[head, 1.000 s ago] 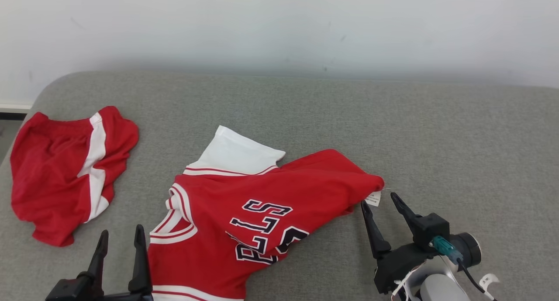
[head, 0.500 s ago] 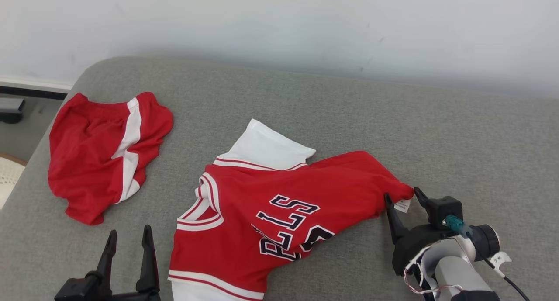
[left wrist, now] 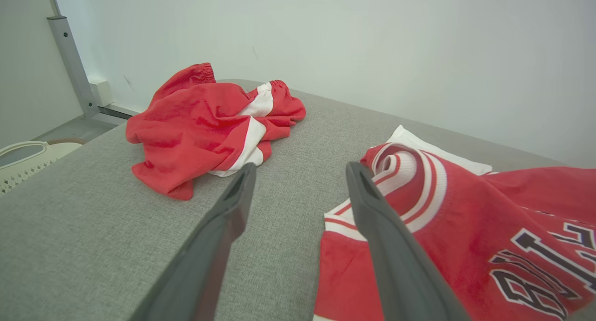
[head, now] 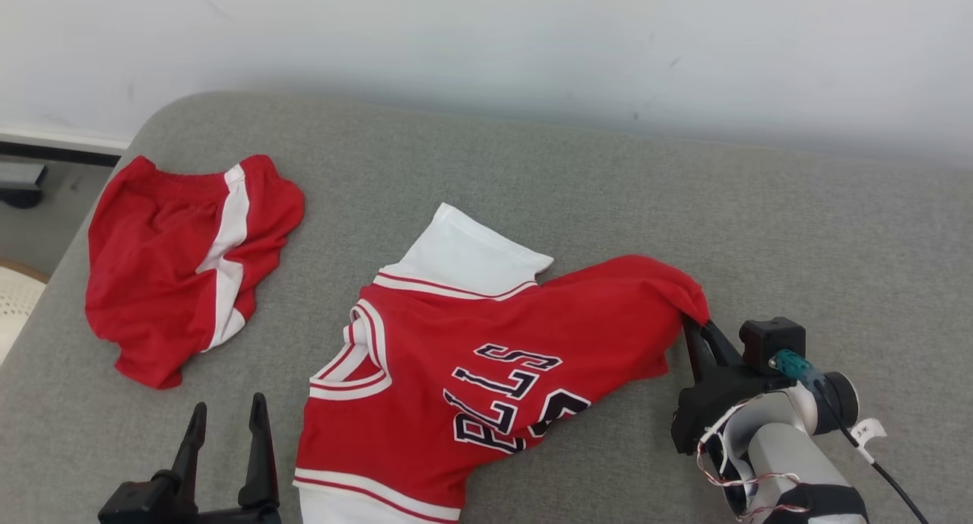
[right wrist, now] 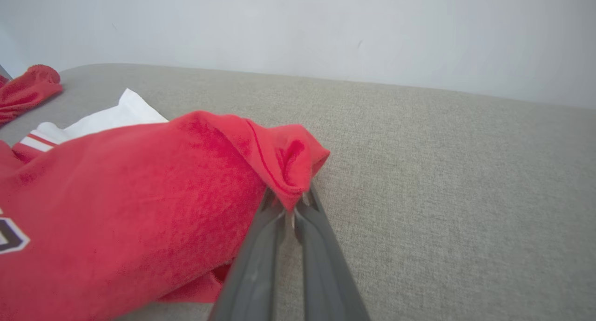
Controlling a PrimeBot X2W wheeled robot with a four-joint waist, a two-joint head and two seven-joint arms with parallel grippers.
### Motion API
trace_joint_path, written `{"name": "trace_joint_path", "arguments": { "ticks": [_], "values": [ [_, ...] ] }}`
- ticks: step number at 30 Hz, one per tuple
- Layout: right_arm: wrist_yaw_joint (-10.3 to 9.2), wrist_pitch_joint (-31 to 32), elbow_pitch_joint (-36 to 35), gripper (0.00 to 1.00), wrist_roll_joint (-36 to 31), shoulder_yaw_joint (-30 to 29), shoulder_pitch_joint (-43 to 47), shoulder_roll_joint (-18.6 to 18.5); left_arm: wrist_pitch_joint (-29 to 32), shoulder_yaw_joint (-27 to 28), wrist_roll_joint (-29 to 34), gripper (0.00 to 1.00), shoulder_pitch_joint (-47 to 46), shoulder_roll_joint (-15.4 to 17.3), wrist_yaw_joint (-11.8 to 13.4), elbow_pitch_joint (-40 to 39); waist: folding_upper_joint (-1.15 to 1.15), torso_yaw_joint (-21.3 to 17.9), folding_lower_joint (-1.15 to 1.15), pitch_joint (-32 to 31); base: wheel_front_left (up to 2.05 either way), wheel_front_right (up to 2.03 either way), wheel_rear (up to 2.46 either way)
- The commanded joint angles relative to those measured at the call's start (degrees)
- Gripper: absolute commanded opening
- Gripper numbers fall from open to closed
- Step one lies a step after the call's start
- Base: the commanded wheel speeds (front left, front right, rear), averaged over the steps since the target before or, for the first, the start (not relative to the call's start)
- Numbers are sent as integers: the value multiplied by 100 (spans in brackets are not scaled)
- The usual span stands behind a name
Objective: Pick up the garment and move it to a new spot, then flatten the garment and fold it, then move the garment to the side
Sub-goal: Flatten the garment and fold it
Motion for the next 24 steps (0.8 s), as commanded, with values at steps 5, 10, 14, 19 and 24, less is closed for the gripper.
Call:
{"name": "trace_joint_path", "arguments": {
  "ticks": [5, 10, 14, 19, 24],
  "values": [
    [-13, -13, -817, 0, 205, 158, 506, 8, -15, 69, 78, 100, 64, -45, -23, 81, 0, -203, 0, -191, 0, 0, 0],
    [-13, -13, -1596, 0, 357, 274, 1047, -21, -15, 82, 81, 100, 217, -57, -35, 79, 0, -412, 0, -363, 0, 0, 0],
    [-13, -12, -1999, 0, 383, 267, 1576, -77, -15, 133, 83, 100, 352, -68, -39, 85, 0, -602, 0, -473, 0, 0, 0],
    [-13, 56, -2501, 0, 316, 172, 2041, -85, -15, 134, 78, 100, 420, -70, -42, 86, 0, -705, 0, -515, 0, 0, 0],
    [-13, 484, -3447, 0, 161, -140, 2546, -63, -15, 150, 3, 100, 471, -73, -41, 97, 0, -757, 0, -544, 0, 0, 0]
  ]
}}
